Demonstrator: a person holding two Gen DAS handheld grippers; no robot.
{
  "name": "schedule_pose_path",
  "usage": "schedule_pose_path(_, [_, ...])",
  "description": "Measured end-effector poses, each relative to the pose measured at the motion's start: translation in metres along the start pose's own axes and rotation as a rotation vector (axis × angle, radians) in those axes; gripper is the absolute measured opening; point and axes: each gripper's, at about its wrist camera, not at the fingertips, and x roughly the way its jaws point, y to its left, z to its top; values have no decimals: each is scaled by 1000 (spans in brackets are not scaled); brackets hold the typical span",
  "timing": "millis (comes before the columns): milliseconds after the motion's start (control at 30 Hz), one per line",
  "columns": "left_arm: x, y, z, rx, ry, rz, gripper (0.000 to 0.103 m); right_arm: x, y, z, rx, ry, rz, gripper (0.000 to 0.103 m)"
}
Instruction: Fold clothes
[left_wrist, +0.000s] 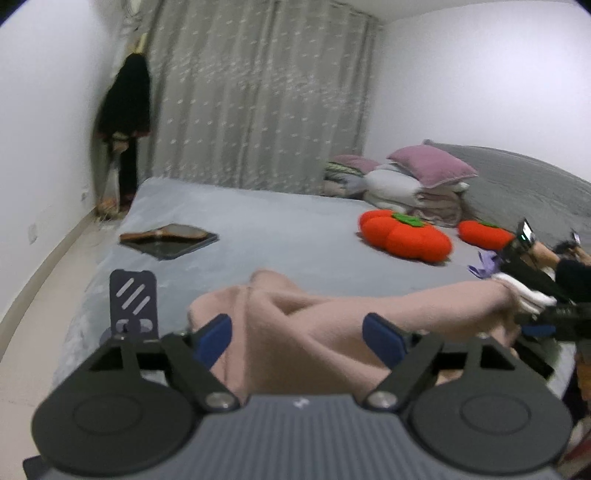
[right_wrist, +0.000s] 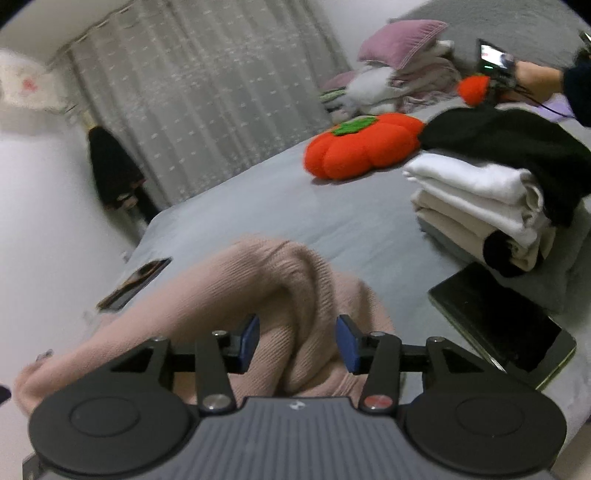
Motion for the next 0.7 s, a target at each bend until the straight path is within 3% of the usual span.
schedule_pose_path(233, [-17,-31,-24,197,51,-107,82,-3,45,-23,-257,44,27,58])
schedule_pose_path(433, [-7,-67,-59,391,133,-182,81,13,83,-52,-520,104,19,59])
schedule_pose_path(700, [15,-87,-99,536,192,-134,77,31,83,-61,-545,103,-39,59])
